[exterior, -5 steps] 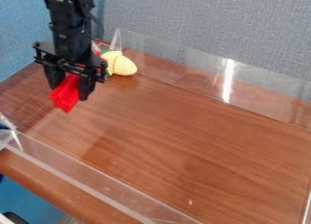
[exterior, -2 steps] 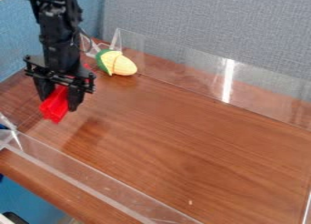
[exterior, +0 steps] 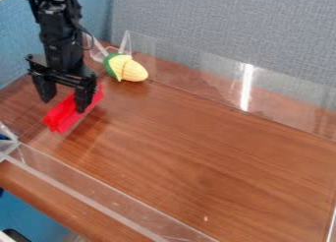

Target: Put the red object to the left side of the table

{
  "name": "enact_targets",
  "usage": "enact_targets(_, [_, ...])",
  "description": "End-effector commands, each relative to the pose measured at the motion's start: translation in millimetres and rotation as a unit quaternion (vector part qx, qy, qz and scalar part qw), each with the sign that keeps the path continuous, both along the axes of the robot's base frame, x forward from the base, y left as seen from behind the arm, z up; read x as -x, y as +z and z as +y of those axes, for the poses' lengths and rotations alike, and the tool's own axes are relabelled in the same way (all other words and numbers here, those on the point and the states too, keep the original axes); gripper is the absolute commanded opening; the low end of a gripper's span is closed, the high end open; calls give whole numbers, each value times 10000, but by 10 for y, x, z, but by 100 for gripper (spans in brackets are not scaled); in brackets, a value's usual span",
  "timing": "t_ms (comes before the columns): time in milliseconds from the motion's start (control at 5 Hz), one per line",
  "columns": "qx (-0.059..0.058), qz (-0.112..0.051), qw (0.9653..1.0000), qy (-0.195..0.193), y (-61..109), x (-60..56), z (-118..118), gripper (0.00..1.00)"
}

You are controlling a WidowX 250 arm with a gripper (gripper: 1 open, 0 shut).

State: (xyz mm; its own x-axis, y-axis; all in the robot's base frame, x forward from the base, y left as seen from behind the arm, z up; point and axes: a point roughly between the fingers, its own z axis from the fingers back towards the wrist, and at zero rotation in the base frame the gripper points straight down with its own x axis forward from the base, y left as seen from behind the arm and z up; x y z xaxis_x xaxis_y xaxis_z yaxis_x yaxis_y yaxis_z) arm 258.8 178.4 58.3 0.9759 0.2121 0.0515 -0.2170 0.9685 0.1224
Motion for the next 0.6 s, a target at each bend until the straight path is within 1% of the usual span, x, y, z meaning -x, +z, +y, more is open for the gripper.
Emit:
enact_targets(0, [-33,-356,9994,-3,302,-22,75,100])
enact_targets(200, [61,-413,9991,-45,419,13,65,100])
enact_targets(400, [134,-449,9989,32,457,3,-42,100])
